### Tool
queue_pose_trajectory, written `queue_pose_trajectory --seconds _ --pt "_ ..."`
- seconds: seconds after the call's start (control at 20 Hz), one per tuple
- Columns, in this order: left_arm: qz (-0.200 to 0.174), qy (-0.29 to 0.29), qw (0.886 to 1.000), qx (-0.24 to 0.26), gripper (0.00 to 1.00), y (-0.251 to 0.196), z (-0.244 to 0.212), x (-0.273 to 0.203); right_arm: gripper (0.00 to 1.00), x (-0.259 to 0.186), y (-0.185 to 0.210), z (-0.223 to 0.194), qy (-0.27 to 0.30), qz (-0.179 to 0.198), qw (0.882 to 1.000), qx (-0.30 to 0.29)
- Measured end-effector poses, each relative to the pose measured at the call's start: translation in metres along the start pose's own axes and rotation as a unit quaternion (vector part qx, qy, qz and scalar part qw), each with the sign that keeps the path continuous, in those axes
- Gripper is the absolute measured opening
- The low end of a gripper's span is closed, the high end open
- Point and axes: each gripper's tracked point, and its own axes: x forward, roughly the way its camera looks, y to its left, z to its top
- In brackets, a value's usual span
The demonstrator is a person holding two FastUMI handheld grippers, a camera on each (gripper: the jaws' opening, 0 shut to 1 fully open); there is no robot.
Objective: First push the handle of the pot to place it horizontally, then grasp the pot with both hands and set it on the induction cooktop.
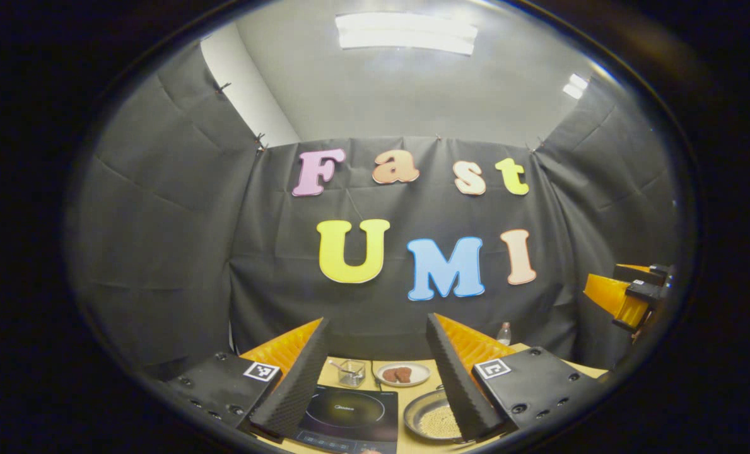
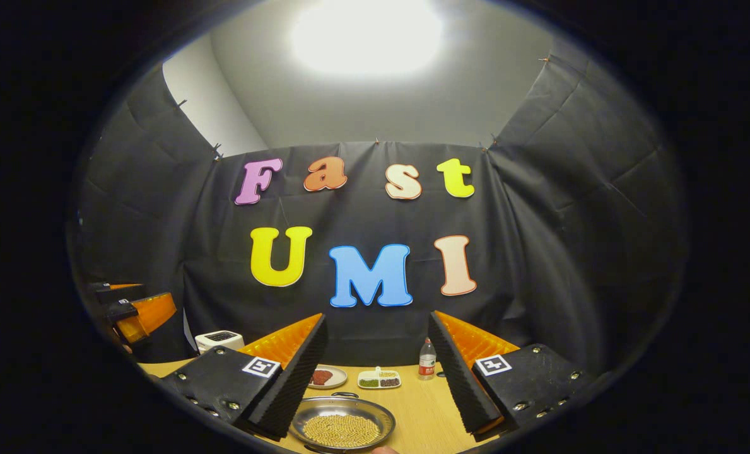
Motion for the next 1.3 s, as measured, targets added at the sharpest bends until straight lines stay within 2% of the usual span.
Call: queue_pose_trajectory --seconds 0.35,0.4,0.6,0.8,0.9,0.95,1.0,1.05,1.1,1.15,1.2,1.25,1.3 --pt "-0.008 0.005 1.000 -0.001 0.96 0.011 -0.007 -0.003 0.96 -0.007 0.018 -0.010 0.012 0.008 1.000 -0.011" --pt "-0.008 0.007 1.000 -0.003 0.99 0.015 -0.009 -0.001 0.97 -0.005 0.024 -0.011 0.013 0.011 1.000 -0.009" --pt "0.003 0.006 1.000 -0.004 0.96 0.041 -0.010 0.007 0.96 0.004 0.055 -0.023 0.027 0.041 0.999 -0.016" --pt "0.011 0.003 1.000 -0.007 0.99 0.072 -0.013 0.012 0.67 0.013 0.088 -0.041 0.051 0.056 0.997 -0.012" --pt "0.014 0.002 1.000 -0.010 0.99 0.086 -0.017 0.010 0.66 0.015 0.105 -0.055 0.072 0.067 0.995 -0.013" --pt "0.017 0.002 1.000 -0.008 0.99 0.094 -0.018 0.010 0.51 0.018 0.106 -0.060 0.077 0.063 0.995 -0.010" --pt "0.022 0.002 1.000 -0.004 0.99 0.103 -0.019 0.010 0.32 0.017 0.118 -0.064 0.085 0.074 0.994 -0.002" --pt "0.027 0.001 1.000 -0.001 0.99 0.111 -0.019 0.010 0.25 0.017 0.127 -0.071 0.098 0.088 0.991 0.003" --pt "0.032 0.001 0.999 0.001 0.99 0.116 -0.019 0.010 0.25 0.019 0.129 -0.077 0.105 0.082 0.991 0.005" --pt "0.036 0.000 0.999 0.001 0.99 0.120 -0.020 0.008 0.13 0.020 0.139 -0.084 0.117 0.100 0.988 0.011" --pt "0.041 0.001 0.999 0.002 0.99 0.124 -0.023 0.008 0.11 0.016 0.150 -0.094 0.130 0.120 0.984 0.014" --pt "0.046 0.004 0.999 0.003 0.94 0.127 -0.023 0.008 0.11 0.018 0.153 -0.103 0.140 0.108 0.984 0.008" --pt "0.052 0.004 0.999 0.004 0.96 0.130 -0.026 0.007 0.02 0.018 0.159 -0.108 0.144 0.133 0.981 0.013"
